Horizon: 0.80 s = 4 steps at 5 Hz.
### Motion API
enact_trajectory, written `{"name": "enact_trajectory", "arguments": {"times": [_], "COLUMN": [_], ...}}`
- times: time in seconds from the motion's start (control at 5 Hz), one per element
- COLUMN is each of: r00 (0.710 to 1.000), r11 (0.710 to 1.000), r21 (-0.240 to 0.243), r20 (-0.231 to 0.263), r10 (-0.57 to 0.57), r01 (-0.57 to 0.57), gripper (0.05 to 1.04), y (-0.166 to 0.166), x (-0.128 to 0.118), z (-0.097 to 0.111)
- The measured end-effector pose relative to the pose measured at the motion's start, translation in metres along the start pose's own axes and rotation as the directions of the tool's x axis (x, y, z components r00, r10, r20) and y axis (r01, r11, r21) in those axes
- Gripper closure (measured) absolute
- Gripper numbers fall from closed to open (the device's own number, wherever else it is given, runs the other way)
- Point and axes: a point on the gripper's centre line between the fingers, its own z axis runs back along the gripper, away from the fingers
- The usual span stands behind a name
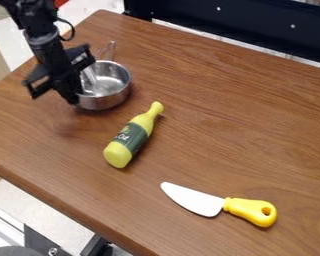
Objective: Moved the pot at the left side of the yellow bottle
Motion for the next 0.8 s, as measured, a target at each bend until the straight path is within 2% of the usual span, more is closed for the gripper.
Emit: {"name": "enact_trajectory", "arguments": {"times": [0.2, 0.4, 0.6, 0.8], "r00": [1.0, 1.0, 1.0, 1.0], "r11": [1.0, 1.0, 1.0, 1.0], "r21": [0.001, 0.002, 0.011, 0.005], "r20": [-0.003, 0.001, -0.017, -0.028], "r10": [-0.021, -0.006, -0.01, 0.012], "r01": [0.021, 0.006, 0.01, -0.012], "gripper": [0.855, 0.605, 0.304, 0.089], "y": [-0.0013, 0.0001, 0.0022, 0.0014], "x": [0.0018, 0.0058, 0.0036, 0.0008], "z": [0.0023, 0.0054, 0.005, 0.0103]}}
